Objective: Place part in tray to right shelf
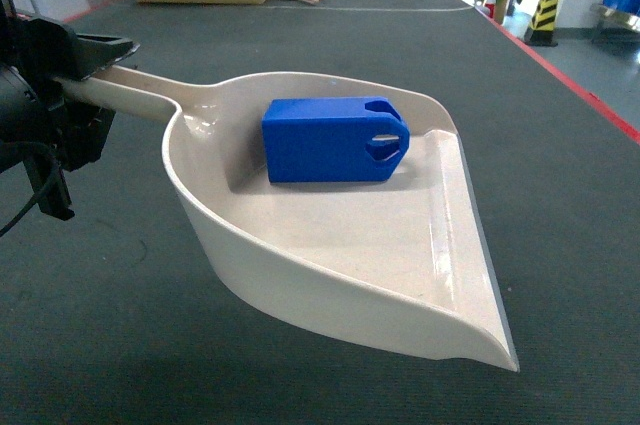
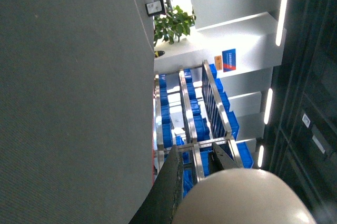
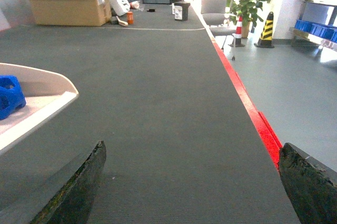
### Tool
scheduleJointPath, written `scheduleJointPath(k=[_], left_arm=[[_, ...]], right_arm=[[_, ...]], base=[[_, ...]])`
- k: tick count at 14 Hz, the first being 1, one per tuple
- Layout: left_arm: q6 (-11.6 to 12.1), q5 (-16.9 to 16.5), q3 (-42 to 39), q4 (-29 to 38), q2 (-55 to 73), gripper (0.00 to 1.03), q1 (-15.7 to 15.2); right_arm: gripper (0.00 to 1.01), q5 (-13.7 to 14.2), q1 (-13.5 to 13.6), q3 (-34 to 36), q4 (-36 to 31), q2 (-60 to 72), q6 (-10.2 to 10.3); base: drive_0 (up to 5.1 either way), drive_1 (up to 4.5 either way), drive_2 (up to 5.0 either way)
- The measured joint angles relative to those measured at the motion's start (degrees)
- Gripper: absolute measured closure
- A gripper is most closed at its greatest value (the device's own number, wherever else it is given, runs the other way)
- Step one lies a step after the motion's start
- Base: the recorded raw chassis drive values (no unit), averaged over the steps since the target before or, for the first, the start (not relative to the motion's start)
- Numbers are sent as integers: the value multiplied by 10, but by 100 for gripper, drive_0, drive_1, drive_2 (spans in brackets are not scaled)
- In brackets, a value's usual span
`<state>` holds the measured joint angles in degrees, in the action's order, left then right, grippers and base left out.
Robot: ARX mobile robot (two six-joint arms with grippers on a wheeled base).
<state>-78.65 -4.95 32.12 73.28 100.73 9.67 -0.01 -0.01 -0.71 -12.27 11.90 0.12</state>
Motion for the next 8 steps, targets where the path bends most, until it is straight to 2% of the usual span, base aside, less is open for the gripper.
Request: scheduleJointPath(k=[8], left_arm=[[0, 0, 0, -1, 0, 91, 0]], right_arm=[[3, 0, 0, 0, 0, 0, 0]], base=[[476, -373, -75]])
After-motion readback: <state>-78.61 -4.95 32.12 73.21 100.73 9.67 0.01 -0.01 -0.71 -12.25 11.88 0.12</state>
